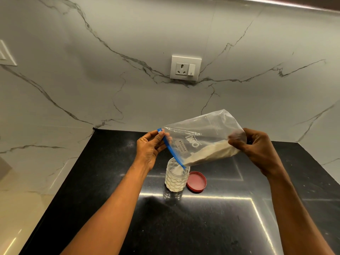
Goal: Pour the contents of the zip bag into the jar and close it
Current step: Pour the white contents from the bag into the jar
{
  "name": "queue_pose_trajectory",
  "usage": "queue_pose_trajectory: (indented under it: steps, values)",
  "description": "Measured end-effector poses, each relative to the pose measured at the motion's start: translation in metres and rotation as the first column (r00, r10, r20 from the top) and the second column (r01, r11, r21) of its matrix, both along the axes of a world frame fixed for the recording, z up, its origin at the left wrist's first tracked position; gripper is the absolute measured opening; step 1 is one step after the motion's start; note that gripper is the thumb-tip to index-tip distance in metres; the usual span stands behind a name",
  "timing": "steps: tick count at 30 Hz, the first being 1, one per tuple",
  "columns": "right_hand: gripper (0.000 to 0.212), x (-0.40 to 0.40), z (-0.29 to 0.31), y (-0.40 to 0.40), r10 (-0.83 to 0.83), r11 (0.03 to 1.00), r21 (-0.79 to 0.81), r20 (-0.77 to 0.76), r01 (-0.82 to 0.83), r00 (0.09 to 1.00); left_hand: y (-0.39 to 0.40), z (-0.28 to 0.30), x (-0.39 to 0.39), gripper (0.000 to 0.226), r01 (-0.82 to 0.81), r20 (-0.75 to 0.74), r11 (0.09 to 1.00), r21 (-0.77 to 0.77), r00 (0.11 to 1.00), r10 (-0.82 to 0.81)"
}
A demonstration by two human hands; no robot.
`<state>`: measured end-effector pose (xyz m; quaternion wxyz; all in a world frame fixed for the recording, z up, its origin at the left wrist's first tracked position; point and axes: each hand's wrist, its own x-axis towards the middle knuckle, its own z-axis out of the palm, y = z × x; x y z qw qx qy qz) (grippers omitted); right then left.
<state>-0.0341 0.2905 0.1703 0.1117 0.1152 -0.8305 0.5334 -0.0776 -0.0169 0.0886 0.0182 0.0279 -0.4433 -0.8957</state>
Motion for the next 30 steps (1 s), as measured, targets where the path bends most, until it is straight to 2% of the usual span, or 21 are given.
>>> queue_pose_trajectory:
  steps: [12,25,30]
  values:
    - [0.015,0.004,0.003,-0.003,0.005,1.0,-0.007,0.005,-0.005,1.0,-0.001,-0.002,0.003,0.015,0.0,0.009,1.0,0.013,1.0,0.0]
    - [0.019,0.003,0.014,-0.006,0.028,0.991,0.129,-0.063,-0.02,0.998,-0.004,-0.003,0.003,0.014,-0.021,0.009,1.0,0.012,1.0,0.021]
    - [0.023,0.0,0.008,-0.005,0.007,0.993,0.121,-0.111,0.007,0.994,-0.002,-0.003,0.004,0.014,-0.024,0.011,0.999,0.031,1.0,0.024]
